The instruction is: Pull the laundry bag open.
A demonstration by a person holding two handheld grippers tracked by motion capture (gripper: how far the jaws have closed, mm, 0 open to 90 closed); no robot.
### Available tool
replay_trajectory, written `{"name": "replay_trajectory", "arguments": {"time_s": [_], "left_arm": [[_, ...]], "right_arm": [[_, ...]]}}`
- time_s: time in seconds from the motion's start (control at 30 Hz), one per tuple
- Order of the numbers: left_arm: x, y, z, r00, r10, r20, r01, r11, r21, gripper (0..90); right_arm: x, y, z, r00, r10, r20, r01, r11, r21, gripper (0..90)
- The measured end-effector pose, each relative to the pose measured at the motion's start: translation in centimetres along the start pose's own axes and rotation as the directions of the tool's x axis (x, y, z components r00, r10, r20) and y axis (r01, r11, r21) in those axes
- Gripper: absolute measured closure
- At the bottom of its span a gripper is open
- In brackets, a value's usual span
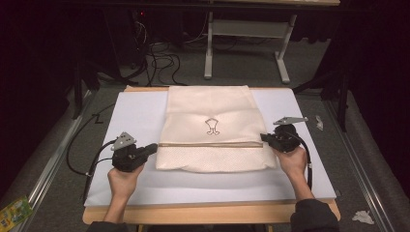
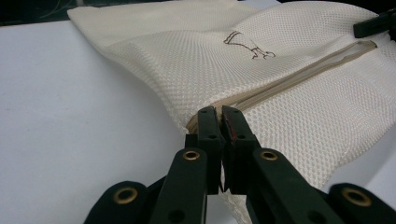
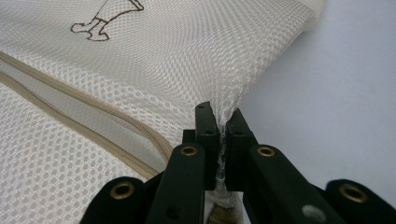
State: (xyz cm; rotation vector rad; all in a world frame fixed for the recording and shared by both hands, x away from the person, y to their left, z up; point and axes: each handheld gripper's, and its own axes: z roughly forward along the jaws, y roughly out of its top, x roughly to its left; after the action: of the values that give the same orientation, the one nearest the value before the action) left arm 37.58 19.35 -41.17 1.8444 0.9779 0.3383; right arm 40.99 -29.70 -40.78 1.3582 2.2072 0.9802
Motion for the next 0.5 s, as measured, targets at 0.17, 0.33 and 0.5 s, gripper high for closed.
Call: {"name": "replay_trajectory", "arguments": {"time_s": [0.17, 0.33, 0.5], "left_arm": [[0.1, -0.09, 0.21, 0.9999, -0.014, 0.003, 0.014, 0.9998, 0.014, 87.8], [0.37, -0.01, -0.28, 0.9999, -0.01, -0.013, 0.01, 0.9999, 0.011, 87.8], [0.3, -0.1, -0.28, 0.9999, -0.007, -0.013, 0.007, 0.9999, 0.011, 87.8]], "right_arm": [[-0.04, 0.15, -0.04, 1.0, -0.003, 0.006, 0.003, 1.0, 0.004, 88.7], [-0.09, 0.18, 0.09, 1.0, 0.004, 0.006, -0.004, 1.0, -0.003, 88.7], [0.03, 0.23, 0.29, 0.9999, 0.006, 0.01, -0.006, 1.0, 0.001, 88.7]]}}
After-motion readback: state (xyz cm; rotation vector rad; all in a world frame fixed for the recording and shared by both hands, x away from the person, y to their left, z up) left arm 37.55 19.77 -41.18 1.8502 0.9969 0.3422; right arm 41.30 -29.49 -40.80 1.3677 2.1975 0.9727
